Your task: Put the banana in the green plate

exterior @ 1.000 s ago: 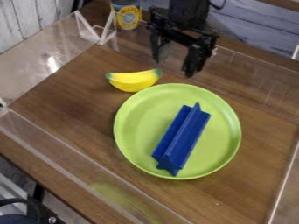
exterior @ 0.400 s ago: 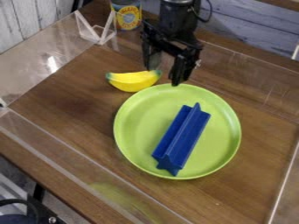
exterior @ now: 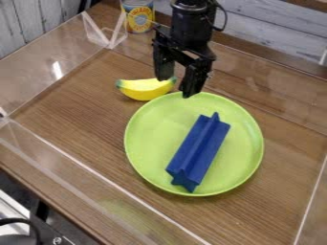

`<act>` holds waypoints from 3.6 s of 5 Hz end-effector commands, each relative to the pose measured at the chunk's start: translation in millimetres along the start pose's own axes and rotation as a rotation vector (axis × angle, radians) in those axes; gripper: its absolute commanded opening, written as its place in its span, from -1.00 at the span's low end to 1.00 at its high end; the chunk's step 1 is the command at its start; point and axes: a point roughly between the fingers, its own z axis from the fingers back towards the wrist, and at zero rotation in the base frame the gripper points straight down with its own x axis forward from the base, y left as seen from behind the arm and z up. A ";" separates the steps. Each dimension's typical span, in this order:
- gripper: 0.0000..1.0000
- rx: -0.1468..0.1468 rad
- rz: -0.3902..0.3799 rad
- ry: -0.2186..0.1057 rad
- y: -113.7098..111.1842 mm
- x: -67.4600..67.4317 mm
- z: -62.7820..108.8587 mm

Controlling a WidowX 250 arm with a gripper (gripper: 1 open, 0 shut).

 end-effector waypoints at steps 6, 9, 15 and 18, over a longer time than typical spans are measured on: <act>1.00 0.095 -0.243 -0.066 39.0 -17.3 -2.1; 1.00 0.098 -0.264 -0.097 47.1 -18.8 -7.5; 1.00 0.114 -0.283 -0.132 71.4 2.9 -26.0; 1.00 0.109 -0.275 -0.138 83.6 15.8 -43.4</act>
